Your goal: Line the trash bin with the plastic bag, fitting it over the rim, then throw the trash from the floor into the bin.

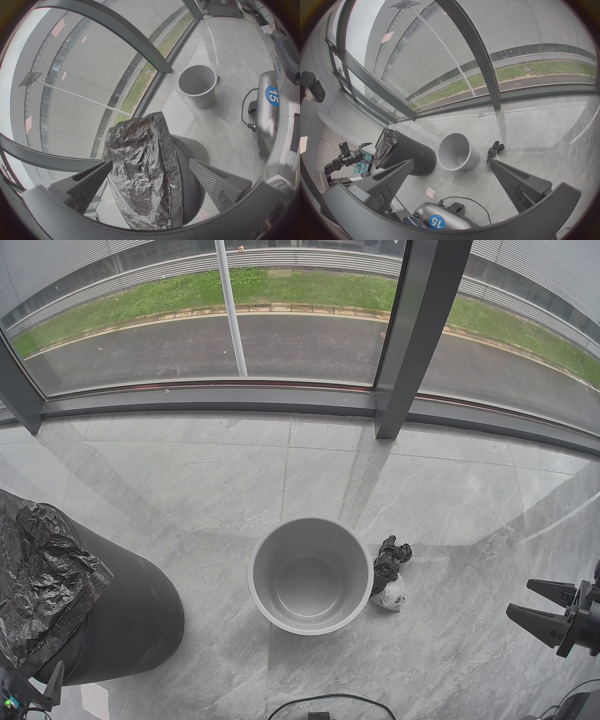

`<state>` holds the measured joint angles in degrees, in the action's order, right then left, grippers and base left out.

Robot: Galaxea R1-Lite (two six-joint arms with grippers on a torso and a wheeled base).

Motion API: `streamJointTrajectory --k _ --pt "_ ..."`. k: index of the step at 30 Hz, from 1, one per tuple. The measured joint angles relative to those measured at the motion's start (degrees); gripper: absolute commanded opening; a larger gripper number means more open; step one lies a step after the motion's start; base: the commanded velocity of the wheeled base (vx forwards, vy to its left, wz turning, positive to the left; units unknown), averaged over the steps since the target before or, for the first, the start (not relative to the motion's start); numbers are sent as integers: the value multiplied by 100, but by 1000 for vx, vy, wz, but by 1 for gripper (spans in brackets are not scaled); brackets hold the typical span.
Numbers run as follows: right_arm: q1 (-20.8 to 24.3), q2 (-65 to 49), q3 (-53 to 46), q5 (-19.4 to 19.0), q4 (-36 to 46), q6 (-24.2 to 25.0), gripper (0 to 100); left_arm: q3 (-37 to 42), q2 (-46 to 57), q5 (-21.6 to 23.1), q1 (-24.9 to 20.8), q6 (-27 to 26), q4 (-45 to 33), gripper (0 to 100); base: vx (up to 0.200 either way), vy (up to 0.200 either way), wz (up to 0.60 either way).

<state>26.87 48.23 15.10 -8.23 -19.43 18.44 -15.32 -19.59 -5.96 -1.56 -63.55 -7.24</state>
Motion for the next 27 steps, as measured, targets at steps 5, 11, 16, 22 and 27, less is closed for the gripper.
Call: streamJointTrajectory --k 5,11,16,22,27 --pt "-2 11 -20 -2 4 5 100 202 118 28 279 -39 5 100 0 0 0" --pt "-2 65 -56 -2 2 2 100 245 118 110 360 -9 11 100 0 0 0" --pt "-5 105 -76 -2 4 2 100 107 -196 547 351 178 16 100 0 0 0" --pt "-9 138 -87 -6 2 2 100 -167 -942 885 294 315 18 100 0 0 0" --pt "-33 169 -91 -9 2 5 100 -344 -1690 913 11 413 328 100 0 0 0"
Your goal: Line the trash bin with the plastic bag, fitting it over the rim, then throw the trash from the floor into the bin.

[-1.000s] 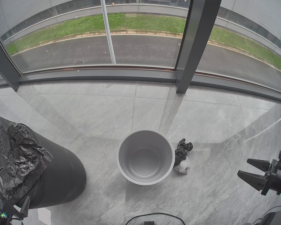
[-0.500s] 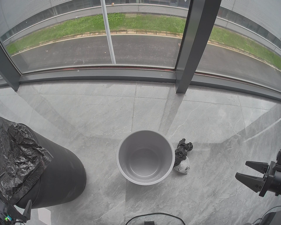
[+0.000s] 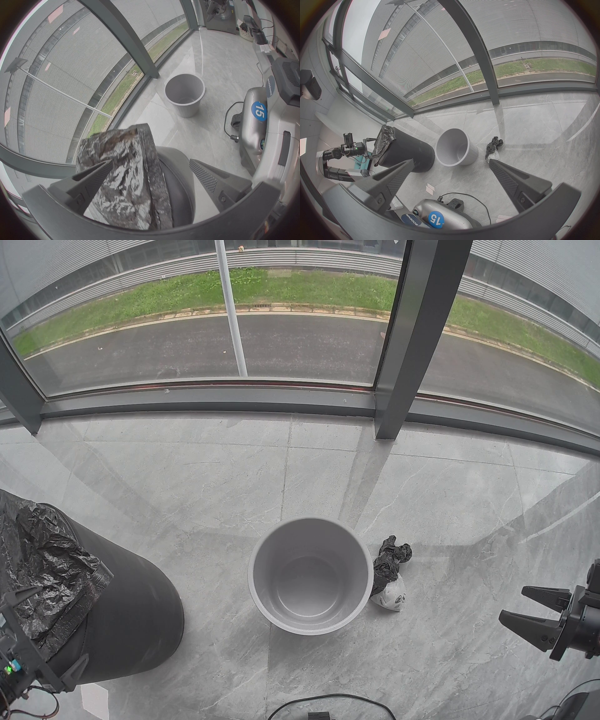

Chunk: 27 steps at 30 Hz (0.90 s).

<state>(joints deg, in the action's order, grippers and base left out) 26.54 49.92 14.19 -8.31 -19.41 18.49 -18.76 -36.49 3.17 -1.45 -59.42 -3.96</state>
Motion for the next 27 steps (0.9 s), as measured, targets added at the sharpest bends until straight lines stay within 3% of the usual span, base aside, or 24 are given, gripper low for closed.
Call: streamJointTrajectory --k 6,10,13,17,27 --pt "-91 62 -13 0 0 -5 100 -20 -767 -277 -367 49 1221 100 0 0 0" --pt "-160 93 -22 -2 0 -10 100 68 -1164 -809 -786 57 1720 100 0 0 0" --pt "-196 121 -33 -2 0 -10 100 204 -1357 -1298 -1280 62 1863 100 0 0 0" --pt "-212 140 -37 -2 0 -7 100 273 -1423 -1502 -1517 77 1913 100 0 0 0" --pt "-221 171 -44 -2 0 -5 100 319 -1585 -1920 -1674 139 2177 100 0 0 0"
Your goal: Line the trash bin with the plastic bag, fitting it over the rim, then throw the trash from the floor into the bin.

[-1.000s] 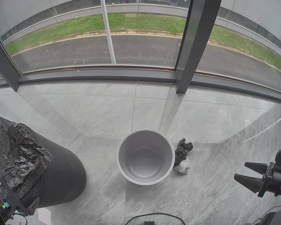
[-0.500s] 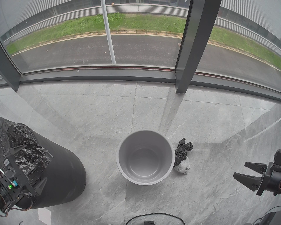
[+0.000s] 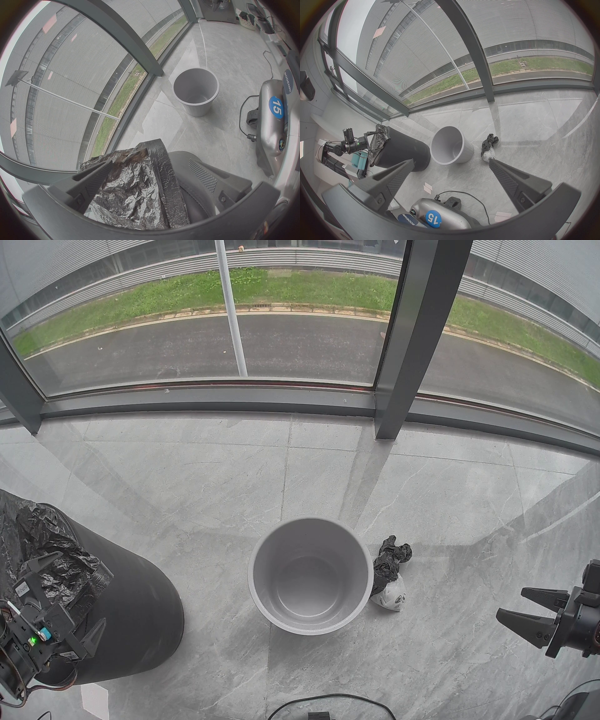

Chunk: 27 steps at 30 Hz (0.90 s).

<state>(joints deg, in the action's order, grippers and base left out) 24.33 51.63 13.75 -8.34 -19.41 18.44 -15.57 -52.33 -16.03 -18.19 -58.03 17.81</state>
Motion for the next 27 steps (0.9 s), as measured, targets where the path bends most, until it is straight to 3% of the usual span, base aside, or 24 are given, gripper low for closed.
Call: streamJointTrajectory --k 14,27 --pt "0 0 -59 -6 -33 2 100 -11 -488 -101 -13 2 406 100 0 0 0" --pt "-2 2 -85 -9 -89 2 100 5 -1175 -343 -11 2 1265 100 0 0 0"
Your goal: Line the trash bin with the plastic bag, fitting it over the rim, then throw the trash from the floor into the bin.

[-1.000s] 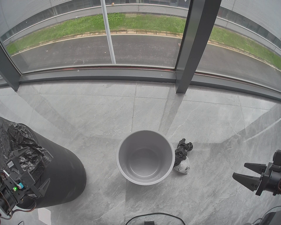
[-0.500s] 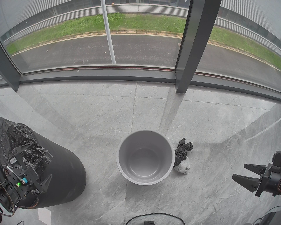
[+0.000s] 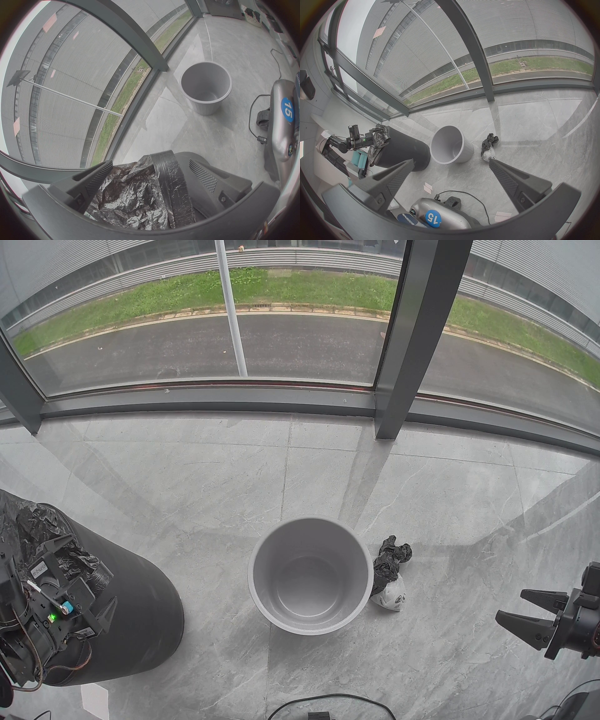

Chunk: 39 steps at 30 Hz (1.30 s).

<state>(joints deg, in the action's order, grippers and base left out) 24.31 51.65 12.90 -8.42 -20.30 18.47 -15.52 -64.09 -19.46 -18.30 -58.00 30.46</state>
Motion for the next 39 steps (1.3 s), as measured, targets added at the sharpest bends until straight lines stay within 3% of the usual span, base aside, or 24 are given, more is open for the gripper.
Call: streamJointTrajectory --k 10,23,39 --pt "2 2 -20 0 2 0 100 39 -118 -251 11 -16 213 100 0 0 0" --pt "9 2 -69 -6 0 0 100 461 -132 -572 66 -51 1165 100 0 0 0" --pt "16 -2 -105 -9 0 -2 100 500 -104 -842 80 -60 1451 100 0 0 0"
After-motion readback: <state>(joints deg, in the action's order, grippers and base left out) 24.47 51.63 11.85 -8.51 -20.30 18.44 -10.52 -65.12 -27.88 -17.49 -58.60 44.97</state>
